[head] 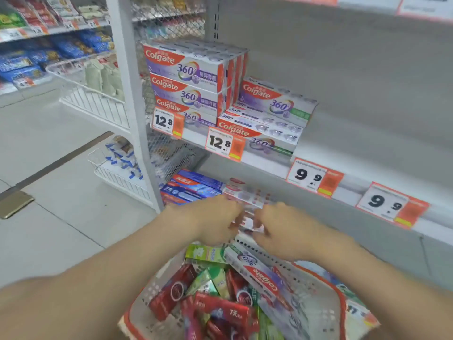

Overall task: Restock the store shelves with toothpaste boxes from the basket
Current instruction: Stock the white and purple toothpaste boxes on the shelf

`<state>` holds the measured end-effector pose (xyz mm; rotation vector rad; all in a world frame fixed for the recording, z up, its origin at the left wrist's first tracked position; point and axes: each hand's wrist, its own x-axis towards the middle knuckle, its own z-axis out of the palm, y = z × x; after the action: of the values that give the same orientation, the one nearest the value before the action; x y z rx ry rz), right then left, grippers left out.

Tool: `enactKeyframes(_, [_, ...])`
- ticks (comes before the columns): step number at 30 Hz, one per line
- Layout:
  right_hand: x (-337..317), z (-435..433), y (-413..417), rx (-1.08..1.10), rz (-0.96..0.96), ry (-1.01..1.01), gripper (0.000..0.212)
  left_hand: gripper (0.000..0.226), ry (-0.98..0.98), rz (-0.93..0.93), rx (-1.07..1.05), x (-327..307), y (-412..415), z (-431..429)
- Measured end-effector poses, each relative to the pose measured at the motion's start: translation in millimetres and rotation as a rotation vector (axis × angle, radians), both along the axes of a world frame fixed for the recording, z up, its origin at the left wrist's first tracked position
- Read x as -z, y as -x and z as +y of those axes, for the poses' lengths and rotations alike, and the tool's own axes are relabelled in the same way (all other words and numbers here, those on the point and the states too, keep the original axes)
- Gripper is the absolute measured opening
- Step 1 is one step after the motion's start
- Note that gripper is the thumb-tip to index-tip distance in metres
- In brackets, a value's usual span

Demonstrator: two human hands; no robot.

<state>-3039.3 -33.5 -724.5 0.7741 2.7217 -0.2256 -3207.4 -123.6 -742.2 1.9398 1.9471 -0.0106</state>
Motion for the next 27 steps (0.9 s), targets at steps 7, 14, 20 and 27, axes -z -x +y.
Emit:
enactKeyframes(7, [10.8,-4.0,-49.3,-0.14,-0.36,0.085,0.023,0.033,0.375,0.136,0.127,81.7,-45.0,-16.7])
enactKeyframes(14, [22.1,6.7,-71.9,-0.101,-0.217,0.052,0.009,0.073,0.258,0.429,0.195,147.2,-88.8,-15.0])
enactKeyframes(20, [24.9,7.9,-80.3,-0.144,-0.237,0.07,0.03,0.106,0.228,0.313,0.257,179.7,-93.3,3.1])
enactKeyframes(27, [30.7,6.1,-89.8,-0.118,-0.272,0.078,0.03,0.071,0.085,0.412,0.176,185.9,-115.3,11.7])
